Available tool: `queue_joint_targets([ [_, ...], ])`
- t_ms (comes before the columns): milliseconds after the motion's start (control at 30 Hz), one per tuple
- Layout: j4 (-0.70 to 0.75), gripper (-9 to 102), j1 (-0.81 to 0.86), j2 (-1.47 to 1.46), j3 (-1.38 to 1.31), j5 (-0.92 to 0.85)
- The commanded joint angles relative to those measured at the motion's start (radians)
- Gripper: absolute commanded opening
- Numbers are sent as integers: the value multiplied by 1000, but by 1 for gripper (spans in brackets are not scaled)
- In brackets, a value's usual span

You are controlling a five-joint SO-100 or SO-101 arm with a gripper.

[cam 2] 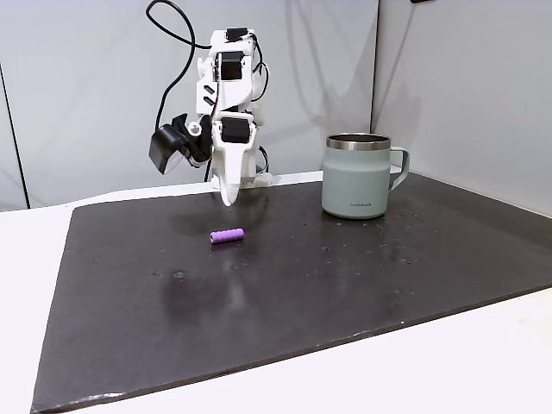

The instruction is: Grasp a pengrip and put it in the cup.

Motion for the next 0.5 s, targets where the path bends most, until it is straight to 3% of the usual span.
queue_joint_targets([
  [0,-20,17,26,-20,-112,-34],
  [467,32,22,14,-250,-241,-118],
])
